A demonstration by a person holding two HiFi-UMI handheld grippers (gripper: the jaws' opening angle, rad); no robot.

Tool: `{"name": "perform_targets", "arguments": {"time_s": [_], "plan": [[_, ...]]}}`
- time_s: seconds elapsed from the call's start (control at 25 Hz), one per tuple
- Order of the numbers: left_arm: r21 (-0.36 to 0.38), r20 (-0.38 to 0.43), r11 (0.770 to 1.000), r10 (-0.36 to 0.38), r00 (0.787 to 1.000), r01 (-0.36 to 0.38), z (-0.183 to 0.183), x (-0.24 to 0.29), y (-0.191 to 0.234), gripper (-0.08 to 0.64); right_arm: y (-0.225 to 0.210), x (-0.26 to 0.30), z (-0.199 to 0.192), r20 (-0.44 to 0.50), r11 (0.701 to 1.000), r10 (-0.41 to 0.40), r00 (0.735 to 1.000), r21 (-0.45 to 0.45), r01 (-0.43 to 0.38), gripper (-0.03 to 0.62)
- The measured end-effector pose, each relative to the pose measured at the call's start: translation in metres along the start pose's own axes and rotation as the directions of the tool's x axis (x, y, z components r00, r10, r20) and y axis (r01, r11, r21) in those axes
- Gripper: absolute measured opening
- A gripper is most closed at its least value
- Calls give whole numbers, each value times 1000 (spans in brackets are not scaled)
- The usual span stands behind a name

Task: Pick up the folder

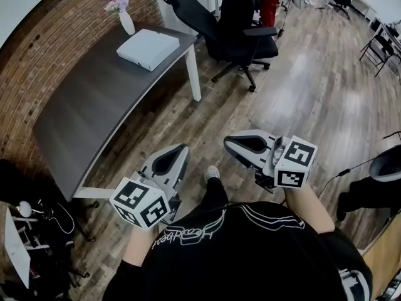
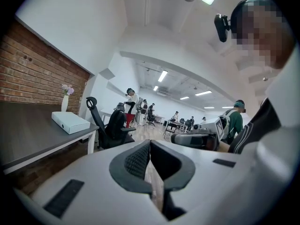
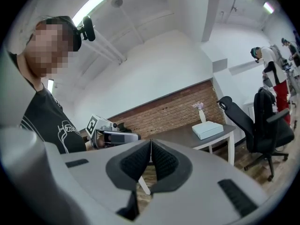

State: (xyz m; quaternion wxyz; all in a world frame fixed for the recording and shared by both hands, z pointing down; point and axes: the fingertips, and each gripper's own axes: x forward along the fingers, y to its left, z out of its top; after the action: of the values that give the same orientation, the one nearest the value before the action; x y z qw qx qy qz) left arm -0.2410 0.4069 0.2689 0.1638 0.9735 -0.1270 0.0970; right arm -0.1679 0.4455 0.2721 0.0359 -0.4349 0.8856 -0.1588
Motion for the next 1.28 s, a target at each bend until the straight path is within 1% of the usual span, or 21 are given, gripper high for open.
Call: {"name": "perform_targets", "arguments": {"time_s": [0.12,0.28,0.52,0.64,0.76,0.88,1.04,1.16,1.28], "plan": [[-18,1,1000,2,1000,-2,13,27,34,5,-40,18,11,8,1000,-12,1000,18,12,-3],[-21,0,1000,-4,1000,4,38,71,88,5,-102,48,36,27,999,-36,999,21,35,-3],[-36,27,999,8,1000,-7,84,127,170,6,-190,93,77,4,998,-56,998,-6,56,-3],[-52,32,999,17,999,-15,100,148,202,6,-220,111,90,5,998,-58,998,-6,58,-3],[-53,46,998,27,999,-25,114,166,219,6,-243,119,97,7,999,-54,999,0,54,-3],[-43,50,998,45,998,-43,124,183,230,6,-261,124,107,22,999,-31,999,13,31,-3],[-52,56,996,77,995,-74,130,202,244,6,-288,135,115,20,1000,13,1000,16,-14,-3],[-64,58,991,125,990,-121,135,218,260,6,-315,149,122,10,998,62,998,29,-63,-3],[-85,75,979,194,978,-188,146,238,280,6,-349,163,132,-12,992,126,992,33,-126,-3]]}}
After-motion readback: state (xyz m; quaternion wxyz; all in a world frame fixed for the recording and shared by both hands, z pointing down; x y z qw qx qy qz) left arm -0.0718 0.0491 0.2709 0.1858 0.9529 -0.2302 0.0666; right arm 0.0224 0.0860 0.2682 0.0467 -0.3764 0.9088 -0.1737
